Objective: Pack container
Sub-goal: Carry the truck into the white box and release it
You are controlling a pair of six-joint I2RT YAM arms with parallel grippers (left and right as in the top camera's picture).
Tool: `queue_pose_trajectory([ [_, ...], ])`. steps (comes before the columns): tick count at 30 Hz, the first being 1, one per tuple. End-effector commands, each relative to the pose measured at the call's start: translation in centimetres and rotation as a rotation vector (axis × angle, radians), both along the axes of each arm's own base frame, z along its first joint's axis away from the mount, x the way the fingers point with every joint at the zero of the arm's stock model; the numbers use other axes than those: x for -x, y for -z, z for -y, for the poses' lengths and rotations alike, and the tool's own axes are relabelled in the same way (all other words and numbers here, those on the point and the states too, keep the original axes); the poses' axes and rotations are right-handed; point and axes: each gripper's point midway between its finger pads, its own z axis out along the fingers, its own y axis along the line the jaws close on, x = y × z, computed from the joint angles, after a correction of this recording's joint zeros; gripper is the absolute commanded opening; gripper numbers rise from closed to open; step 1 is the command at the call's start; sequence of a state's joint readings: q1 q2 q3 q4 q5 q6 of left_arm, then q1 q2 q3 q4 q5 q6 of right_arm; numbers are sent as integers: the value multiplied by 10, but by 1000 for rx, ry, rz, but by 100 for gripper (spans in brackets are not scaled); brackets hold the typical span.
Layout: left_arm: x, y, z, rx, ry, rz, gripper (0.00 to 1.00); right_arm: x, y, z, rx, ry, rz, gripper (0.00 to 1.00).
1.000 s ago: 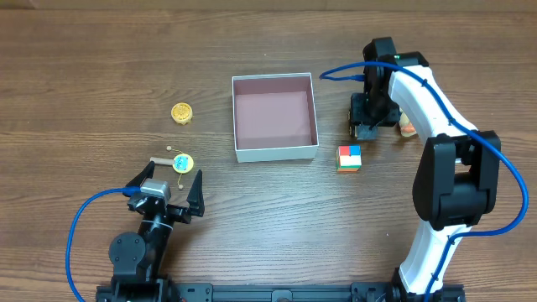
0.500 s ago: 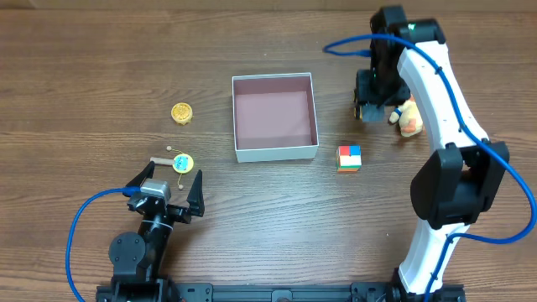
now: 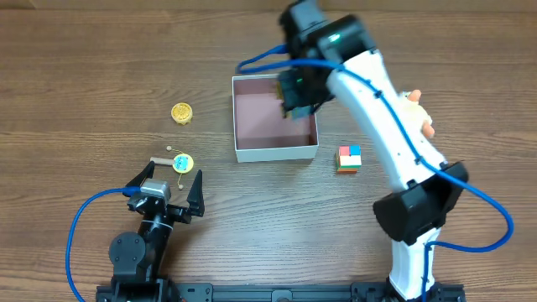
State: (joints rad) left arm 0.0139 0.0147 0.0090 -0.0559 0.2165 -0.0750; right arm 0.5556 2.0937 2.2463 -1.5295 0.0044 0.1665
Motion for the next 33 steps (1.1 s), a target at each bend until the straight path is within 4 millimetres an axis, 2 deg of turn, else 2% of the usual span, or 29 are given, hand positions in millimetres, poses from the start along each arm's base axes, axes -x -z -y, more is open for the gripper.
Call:
queue_pose_trajectory([
  [1,0,0,-1,7,-4,5,100,-3,-11,-13,-43,81,46,41],
  [3,0,0,-1,7,-4,5,100,-6,-9,-21,-59,89,59,41],
  [10,0,0,-1,7,-4,5,100,-18,10,-27,-76,127,71,42],
  [14,0,0,-1,7,-4,5,100,-28,18,-18,-31,189,115,42],
  [15,0,0,-1,7,-4,5,100,-30,19,-16,-21,193,124,43],
  [16,0,0,-1,7,-4,5,100,-31,21,-15,-13,196,130,49],
  [20,0,0,-1,7,-4,5,100,-34,31,-10,21,204,138,50],
  [26,0,0,-1,7,-4,5,100,-39,57,-2,50,222,104,50],
  [33,0,0,-1,7,-4,5,100,-43,95,-5,84,212,49,52],
])
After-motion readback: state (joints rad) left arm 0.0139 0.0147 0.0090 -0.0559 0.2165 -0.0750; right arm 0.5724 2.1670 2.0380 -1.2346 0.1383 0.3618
